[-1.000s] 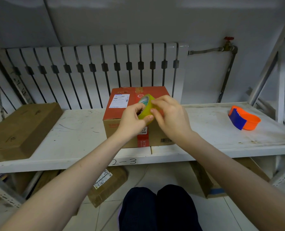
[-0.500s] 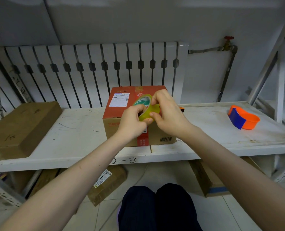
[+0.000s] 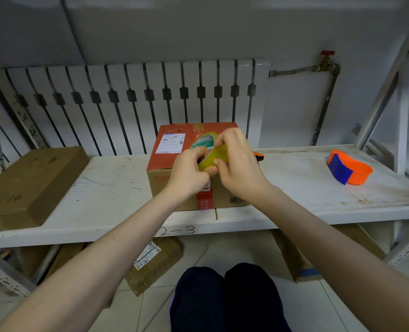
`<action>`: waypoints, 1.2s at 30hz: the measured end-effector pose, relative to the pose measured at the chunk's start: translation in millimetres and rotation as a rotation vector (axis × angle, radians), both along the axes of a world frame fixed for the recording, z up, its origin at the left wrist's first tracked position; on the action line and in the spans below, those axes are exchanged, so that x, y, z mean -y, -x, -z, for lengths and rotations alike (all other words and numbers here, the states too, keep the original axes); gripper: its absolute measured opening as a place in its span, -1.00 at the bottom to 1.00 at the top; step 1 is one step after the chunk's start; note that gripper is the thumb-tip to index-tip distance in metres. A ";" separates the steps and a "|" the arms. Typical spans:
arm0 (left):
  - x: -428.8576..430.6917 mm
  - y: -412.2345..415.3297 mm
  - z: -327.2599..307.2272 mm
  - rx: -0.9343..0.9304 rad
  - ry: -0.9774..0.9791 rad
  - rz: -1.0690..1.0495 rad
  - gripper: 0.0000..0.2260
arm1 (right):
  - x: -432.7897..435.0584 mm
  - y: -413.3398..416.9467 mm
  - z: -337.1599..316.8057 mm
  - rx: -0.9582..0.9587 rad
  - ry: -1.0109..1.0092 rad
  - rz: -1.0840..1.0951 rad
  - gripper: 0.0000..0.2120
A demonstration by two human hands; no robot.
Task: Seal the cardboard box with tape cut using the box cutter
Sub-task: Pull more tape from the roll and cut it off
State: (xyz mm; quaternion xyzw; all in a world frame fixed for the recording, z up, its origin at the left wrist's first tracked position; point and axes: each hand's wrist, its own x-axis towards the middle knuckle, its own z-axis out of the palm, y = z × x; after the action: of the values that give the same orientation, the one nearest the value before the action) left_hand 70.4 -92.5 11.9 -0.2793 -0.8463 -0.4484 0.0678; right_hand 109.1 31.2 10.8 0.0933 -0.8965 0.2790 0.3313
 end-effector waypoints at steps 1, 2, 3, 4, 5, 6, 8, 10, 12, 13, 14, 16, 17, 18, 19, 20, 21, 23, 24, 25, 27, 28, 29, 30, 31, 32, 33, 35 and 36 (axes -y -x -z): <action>-0.1 0.3 -0.6 0.000 0.008 -0.001 -0.86 | -0.3 -0.4 -3.5 0.023 -0.007 -0.011 -0.68; 0.1 0.6 -0.8 0.002 0.017 -0.002 -0.87 | -1.1 -0.5 -7.2 0.050 -0.020 -0.023 -0.65; 0.3 1.0 -0.6 0.003 0.027 -0.003 -0.87 | -2.2 -0.4 -10.8 0.077 -0.033 -0.033 -0.62; 0.6 1.3 0.0 0.001 0.038 -0.005 -0.87 | -2.9 -0.3 -13.6 0.100 -0.042 -0.040 -0.61; 0.8 1.7 0.7 -0.005 0.049 -0.010 -0.87 | -3.4 -0.2 -15.2 0.116 -0.047 -0.042 -0.61; 0.9 2.2 1.6 -0.010 0.059 -0.015 -0.87 | -3.2 -0.2 -15.8 0.125 -0.053 -0.040 -0.60; 0.6 1.8 3.1 -0.011 0.069 -0.022 -0.86 | -2.4 -0.6 -14.3 0.132 -0.068 -0.030 -0.59; -0.2 0.5 3.9 -0.009 0.075 -0.023 -0.87 | -2.0 -1.9 -12.5 0.132 -0.080 -0.025 -0.58; -0.7 0.2 4.2 -0.014 0.081 -0.018 -0.88 | -2.8 -3.1 -12.5 0.133 -0.088 -0.021 -0.60; -1.0 0.3 3.8 -0.020 0.087 -0.016 -0.87 | -3.1 -3.5 -13.1 0.134 -0.093 -0.019 -0.61; -1.2 0.5 3.1 -0.027 0.092 -0.013 -0.86 | -3.4 -3.6 -14.3 0.138 -0.097 -0.014 -0.61; -1.7 0.9 0.8 -0.035 0.091 -0.008 -0.84 | -3.9 -3.3 -17.5 0.150 -0.090 -0.006 -0.59; -1.7 0.6 -0.4 -0.038 0.088 -0.007 -0.83 | -3.7 -3.3 -19.2 0.154 -0.084 -0.006 -0.58; -1.6 0.2 -1.2 -0.040 0.086 -0.008 -0.81 | -3.3 -3.3 -20.7 0.155 -0.081 -0.007 -0.58; -1.4 -0.2 -1.7 -0.040 0.085 -0.008 -0.78 | -2.6 -3.7 -21.8 0.156 -0.080 -0.008 -0.57; -1.2 0.0 -1.5 -0.040 0.082 -0.008 -0.76 | -2.0 -4.1 -22.2 0.160 -0.081 -0.009 -0.57; -1.0 0.0 -0.9 -0.037 0.079 -0.009 -0.74 | -1.4 -4.9 -22.1 0.165 -0.079 -0.012 -0.57; -1.0 0.5 1.6 -0.029 0.070 -0.010 -0.73 | -0.5 -6.3 -20.7 0.173 -0.078 -0.021 -0.58; -0.9 0.8 3.5 -0.027 0.063 -0.009 -0.73 | -0.2 -6.7 -19.7 0.172 -0.080 -0.026 -0.58; -0.8 0.7 5.1 -0.023 0.058 -0.009 -0.74 | 0.0 -7.0 -18.7 0.167 -0.084 -0.030 -0.59; -0.6 1.0 7.8 -0.013 0.053 -0.009 -0.78 | 0.5 -6.8 -17.1 0.165 -0.088 -0.026 -0.59; -0.2 1.2 8.9 -0.009 0.050 -0.008 -0.80 | 0.8 -6.7 -16.6 0.169 -0.087 -0.021 -0.59; 0.3 1.1 9.5 -0.004 0.043 -0.005 -0.81 | 1.3 -6.9 -16.4 0.176 -0.080 -0.024 -0.60; 0.7 1.2 10.1 0.004 0.032 -0.002 -0.80 | 2.1 -7.2 -16.2 0.183 -0.069 -0.036 -0.61; 0.9 1.8 9.9 0.010 0.018 0.001 -0.79 | 3.0 -7.7 -15.6 0.187 -0.056 -0.055 -0.62; 1.2 2.3 9.4 0.019 0.002 0.004 -0.77 | 3.9 -8.0 -14.4 0.182 -0.042 -0.070 -0.63; 1.7 2.3 7.9 0.030 -0.015 0.013 -0.74 | 4.3 -8.1 -12.7 0.166 -0.019 -0.073 -0.64; 3.2 3.5 5.1 0.055 -0.056 0.030 -0.74 | 2.8 -6.1 -9.7 0.100 0.054 -0.035 -0.65; 4.1 4.4 4.2 0.066 -0.065 0.031 -0.81 | 1.5 -4.3 -8.6 0.073 0.078 -0.004 -0.63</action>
State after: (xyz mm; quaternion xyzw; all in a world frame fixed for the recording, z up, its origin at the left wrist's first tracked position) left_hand 65.9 -96.6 7.7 -0.2751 -0.8287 -0.4856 0.0419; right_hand 113.4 29.7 19.3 0.0719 -0.8962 0.3175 0.3013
